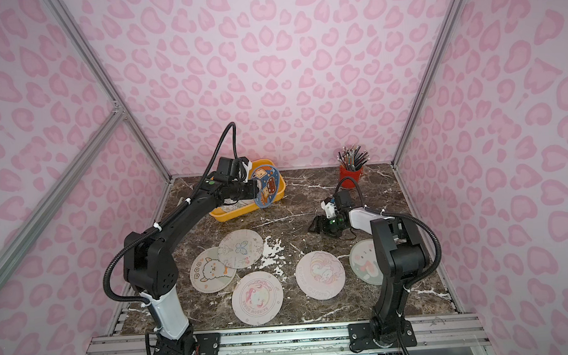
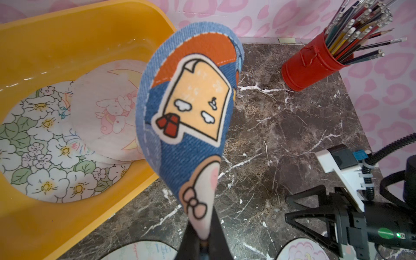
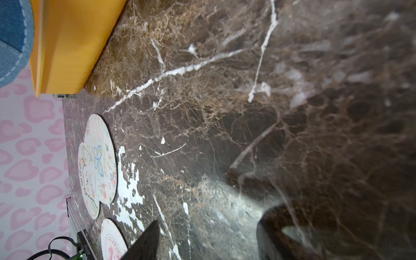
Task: Put the coasters into the storage box
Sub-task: Place the coaster in the storage box.
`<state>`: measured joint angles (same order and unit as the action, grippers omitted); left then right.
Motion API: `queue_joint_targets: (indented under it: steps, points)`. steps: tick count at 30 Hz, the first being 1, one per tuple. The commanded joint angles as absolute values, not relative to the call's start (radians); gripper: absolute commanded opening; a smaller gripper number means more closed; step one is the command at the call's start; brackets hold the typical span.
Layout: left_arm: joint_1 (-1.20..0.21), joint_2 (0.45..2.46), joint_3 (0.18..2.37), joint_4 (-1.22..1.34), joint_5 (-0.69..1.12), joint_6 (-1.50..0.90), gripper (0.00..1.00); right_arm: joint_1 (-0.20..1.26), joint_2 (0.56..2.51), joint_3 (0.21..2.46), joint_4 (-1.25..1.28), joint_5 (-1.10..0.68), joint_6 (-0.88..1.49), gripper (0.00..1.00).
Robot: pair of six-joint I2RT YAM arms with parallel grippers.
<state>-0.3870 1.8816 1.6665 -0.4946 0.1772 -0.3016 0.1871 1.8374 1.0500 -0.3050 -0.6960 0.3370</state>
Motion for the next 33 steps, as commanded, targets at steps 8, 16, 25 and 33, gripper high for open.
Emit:
queue_joint_targets:
  steps: [8,16,25,33]
  points:
    - [-0.262,1.973,1.667,-0.401,0.18,-0.283,0.02,0.187,1.809,1.039,-0.331,-0.681,0.341,0.7]
    - [-0.19,2.055,1.66,-0.391,0.125,-0.265,0.02,0.186,1.789,1.031,-0.339,-0.68,0.34,0.71]
    - [-0.171,2.066,1.687,-0.455,0.001,-0.262,0.62,0.168,1.748,1.009,-0.354,-0.662,0.341,0.74]
    - [-0.177,2.012,1.638,-0.44,0.058,-0.296,0.86,0.156,1.691,0.964,-0.379,-0.6,0.361,0.79]
